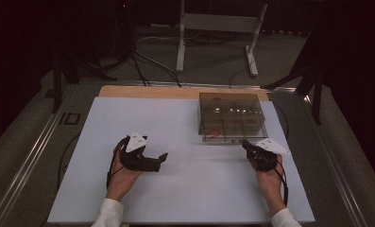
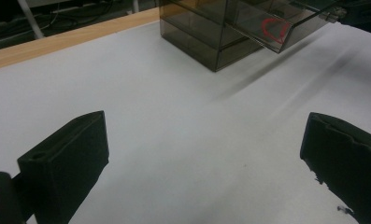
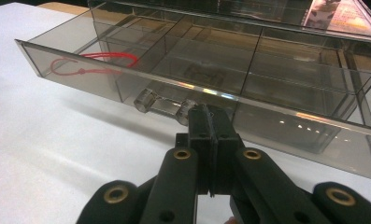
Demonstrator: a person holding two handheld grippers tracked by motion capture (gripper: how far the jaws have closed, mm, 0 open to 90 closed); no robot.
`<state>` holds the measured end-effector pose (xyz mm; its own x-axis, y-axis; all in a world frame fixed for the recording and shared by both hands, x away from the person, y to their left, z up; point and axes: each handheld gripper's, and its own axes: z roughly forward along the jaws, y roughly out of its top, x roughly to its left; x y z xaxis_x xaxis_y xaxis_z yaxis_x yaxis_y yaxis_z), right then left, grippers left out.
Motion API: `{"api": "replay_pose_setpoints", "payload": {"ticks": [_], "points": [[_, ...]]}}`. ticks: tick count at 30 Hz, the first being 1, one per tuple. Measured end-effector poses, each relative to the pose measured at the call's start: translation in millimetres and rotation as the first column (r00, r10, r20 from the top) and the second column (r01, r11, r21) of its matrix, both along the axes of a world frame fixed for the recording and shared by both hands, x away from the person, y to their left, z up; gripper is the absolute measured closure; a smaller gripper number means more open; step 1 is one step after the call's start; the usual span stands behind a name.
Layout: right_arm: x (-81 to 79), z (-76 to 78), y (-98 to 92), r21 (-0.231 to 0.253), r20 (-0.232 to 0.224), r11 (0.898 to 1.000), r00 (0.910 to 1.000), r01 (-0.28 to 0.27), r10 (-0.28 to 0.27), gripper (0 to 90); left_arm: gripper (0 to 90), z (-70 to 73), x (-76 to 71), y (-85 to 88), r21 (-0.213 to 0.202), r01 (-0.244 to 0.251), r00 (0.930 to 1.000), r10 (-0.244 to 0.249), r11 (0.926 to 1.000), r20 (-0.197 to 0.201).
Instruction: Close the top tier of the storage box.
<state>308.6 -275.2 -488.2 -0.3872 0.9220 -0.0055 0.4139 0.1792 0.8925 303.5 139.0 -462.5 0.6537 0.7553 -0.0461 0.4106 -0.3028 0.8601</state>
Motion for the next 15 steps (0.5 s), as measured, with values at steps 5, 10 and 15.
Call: {"api": "replay_pose_setpoints", "payload": {"ticks": [5,10,15], "points": [[2.9,0.3,-0.3,0.000,-0.011,1.000,0.9999,0.006,-0.006,90.0,2.7,-0.1,-0.3,1.0,-0.001,-0.004,1.0000,0.004,1.0000,0.002],[5.6,0.5,0.1,0.001,-0.021,1.000,0.9998,0.007,-0.007,90.0,2.7,-0.4,-0.3,2.0,-0.006,-0.008,1.0000,0.008,1.0000,0.002],[9.0,-0.8,1.5,0.004,-0.031,1.000,0.9995,0.012,-0.012,90.0,2.7,-0.2,-0.3,3.0,-0.009,-0.011,0.9999,0.011,0.9999,0.002]]}}
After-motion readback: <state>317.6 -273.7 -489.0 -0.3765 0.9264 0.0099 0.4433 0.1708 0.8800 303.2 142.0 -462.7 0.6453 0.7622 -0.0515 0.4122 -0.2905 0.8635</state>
